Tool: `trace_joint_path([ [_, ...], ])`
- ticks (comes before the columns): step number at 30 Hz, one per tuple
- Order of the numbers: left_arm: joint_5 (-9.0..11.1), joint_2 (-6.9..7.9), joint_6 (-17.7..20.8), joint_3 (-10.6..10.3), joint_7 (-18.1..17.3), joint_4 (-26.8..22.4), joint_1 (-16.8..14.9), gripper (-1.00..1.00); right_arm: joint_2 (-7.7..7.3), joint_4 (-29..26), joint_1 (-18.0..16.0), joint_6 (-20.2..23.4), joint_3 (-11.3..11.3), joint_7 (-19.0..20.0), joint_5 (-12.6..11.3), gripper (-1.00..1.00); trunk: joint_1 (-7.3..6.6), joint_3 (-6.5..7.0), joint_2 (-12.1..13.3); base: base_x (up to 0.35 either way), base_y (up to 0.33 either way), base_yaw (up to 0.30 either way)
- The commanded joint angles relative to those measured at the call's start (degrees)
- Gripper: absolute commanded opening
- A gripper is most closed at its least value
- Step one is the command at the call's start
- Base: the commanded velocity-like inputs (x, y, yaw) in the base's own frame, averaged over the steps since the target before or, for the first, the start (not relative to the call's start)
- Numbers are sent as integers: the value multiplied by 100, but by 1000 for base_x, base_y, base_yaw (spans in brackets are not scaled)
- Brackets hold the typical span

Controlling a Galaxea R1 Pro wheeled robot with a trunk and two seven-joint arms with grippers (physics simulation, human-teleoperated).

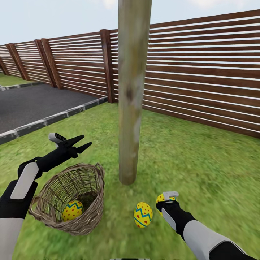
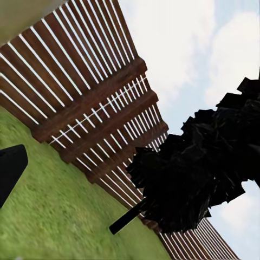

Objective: Take the three Easter eggs out of the wicker basket on the lawn in the garden, then place them on the lawn next to a single tree (choose any tree) so that all three eggs are next to the same tree and none are left in the basket.

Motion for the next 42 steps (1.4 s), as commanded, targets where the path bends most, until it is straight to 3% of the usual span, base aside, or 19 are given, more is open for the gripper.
trace_joint_path([
  [1, -1, 0, 23, 3, -19, 1, -3, 100, -3, -14, -1, 28, 49, -41, -37, -100, 1, -28, -4, 0, 0, 0],
  [35, -2, -11, 10, -14, 4, 53, -4, 100, 5, -71, -80, 39, 49, -14, -32, -100, 89, -781, -49, 0, 0, 0],
  [42, 4, 0, 6, 3, -20, 83, -1, 100, 5, -71, -82, 39, 49, -14, -32, -100, 89, -781, -49, 42, 0, 0],
])
